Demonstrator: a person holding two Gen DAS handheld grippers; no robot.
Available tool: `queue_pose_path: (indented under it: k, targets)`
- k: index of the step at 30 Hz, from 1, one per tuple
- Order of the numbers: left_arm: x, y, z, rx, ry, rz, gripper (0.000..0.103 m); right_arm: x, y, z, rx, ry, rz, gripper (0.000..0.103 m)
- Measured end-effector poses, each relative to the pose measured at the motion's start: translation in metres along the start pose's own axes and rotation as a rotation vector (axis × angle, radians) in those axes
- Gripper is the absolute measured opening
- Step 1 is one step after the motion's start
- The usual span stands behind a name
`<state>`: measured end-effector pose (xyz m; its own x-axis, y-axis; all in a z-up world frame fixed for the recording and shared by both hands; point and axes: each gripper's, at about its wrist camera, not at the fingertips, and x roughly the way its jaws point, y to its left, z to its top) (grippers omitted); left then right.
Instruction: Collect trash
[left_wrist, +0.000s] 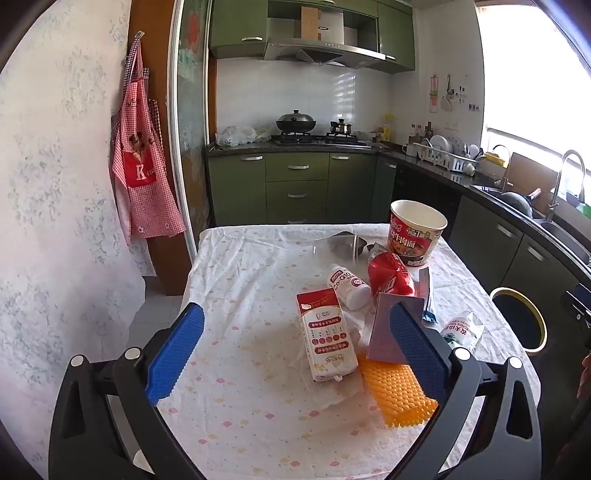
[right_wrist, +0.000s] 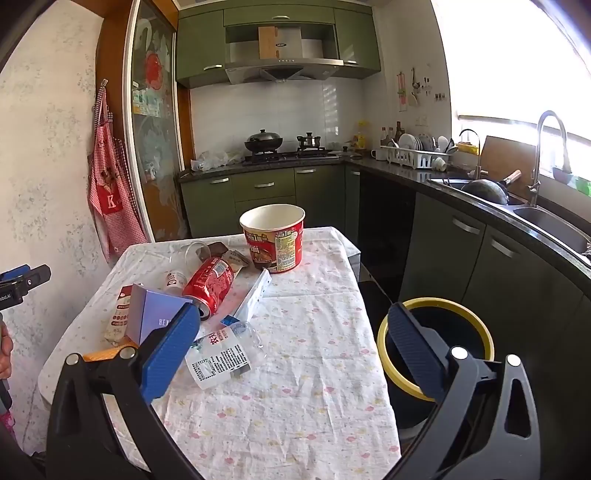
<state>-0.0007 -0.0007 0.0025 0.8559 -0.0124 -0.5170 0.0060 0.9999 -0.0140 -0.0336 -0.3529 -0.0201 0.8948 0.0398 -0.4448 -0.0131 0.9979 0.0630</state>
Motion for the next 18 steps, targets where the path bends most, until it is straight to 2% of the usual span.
queue_pose_path:
  k: [18]
  targets:
    - [0.0090,-0.0002,-0.0039,-0.014,0.016,-0.004,0.099,0.0084,0.0030,-0.0042,0.003,0.021,0.003,0.097]
